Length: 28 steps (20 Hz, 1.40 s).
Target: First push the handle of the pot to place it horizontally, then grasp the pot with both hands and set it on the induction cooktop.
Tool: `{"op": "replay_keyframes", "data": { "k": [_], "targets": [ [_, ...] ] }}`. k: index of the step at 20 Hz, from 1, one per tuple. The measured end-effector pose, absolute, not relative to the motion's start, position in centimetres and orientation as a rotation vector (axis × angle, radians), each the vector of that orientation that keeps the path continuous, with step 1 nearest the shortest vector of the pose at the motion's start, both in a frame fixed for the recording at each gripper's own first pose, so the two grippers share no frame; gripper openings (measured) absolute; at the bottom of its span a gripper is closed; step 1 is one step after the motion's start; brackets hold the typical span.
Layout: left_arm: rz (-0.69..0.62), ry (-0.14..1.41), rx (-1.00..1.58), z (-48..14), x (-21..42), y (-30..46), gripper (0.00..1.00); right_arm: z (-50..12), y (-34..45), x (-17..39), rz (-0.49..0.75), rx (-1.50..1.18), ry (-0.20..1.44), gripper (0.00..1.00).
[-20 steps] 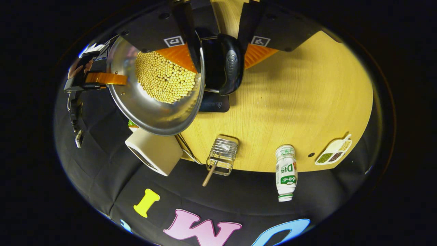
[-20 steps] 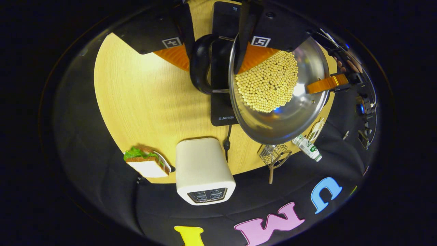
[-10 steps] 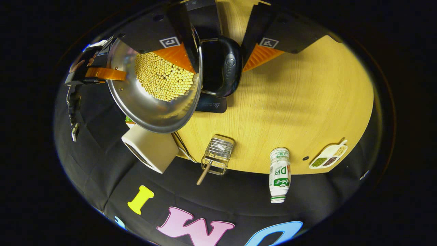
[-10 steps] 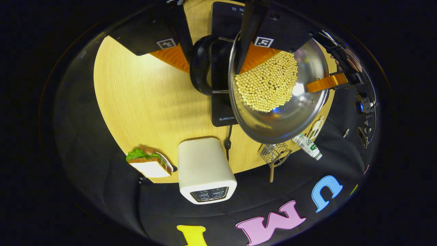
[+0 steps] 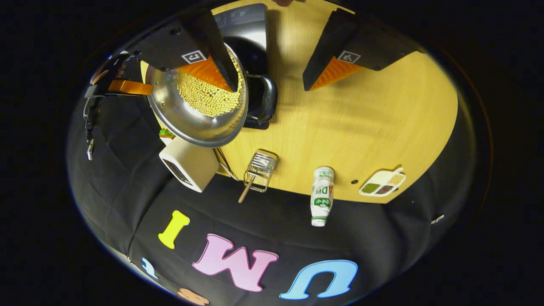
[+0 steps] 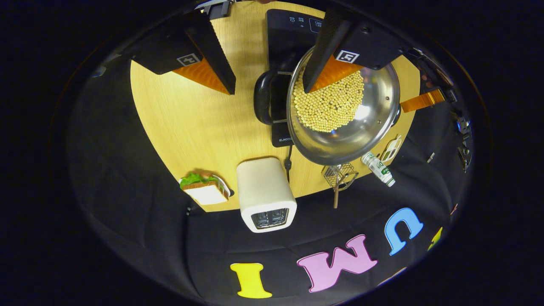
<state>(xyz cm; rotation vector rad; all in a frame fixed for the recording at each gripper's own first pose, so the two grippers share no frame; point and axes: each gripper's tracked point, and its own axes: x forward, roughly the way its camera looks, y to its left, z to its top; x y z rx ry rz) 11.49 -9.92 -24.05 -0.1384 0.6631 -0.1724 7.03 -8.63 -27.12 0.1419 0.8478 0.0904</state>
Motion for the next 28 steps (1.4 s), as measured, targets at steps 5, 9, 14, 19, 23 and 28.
{"op": "replay_keyframes", "data": {
  "k": [5, 9, 14, 19, 23, 28],
  "targets": [
    [-0.093, 0.451, -0.014, -16.4, 8.9, -6.6, 0.96, -20.5, -8.4, 6.5, 0.070, 0.083, 0.655, 0.99],
    [-0.059, 0.293, 0.025, -10.6, 5.7, -5.7, 0.95, -13.7, -7.1, 5.8, 0.069, 0.034, 0.452, 0.99],
    [0.007, 0.104, 0.063, -4.7, 1.4, -4.6, 0.95, -5.4, -6.0, 3.9, 0.030, 0.018, 0.191, 0.99],
    [0.063, 0.006, 0.077, -2.2, -2.7, -3.2, 0.95, -1.9, -5.5, 0.2, 0.032, 0.013, 0.089, 0.98],
    [0.069, -0.021, 0.076, -2.0, -4.8, -2.4, 0.95, -1.4, -5.3, -2.5, 0.007, -0.009, 0.056, 0.98],
    [0.053, -0.003, 0.065, -2.8, -5.3, -2.1, 0.95, -1.3, -4.4, -3.6, -0.004, 0.013, 0.052, 0.98]
  ]
}}
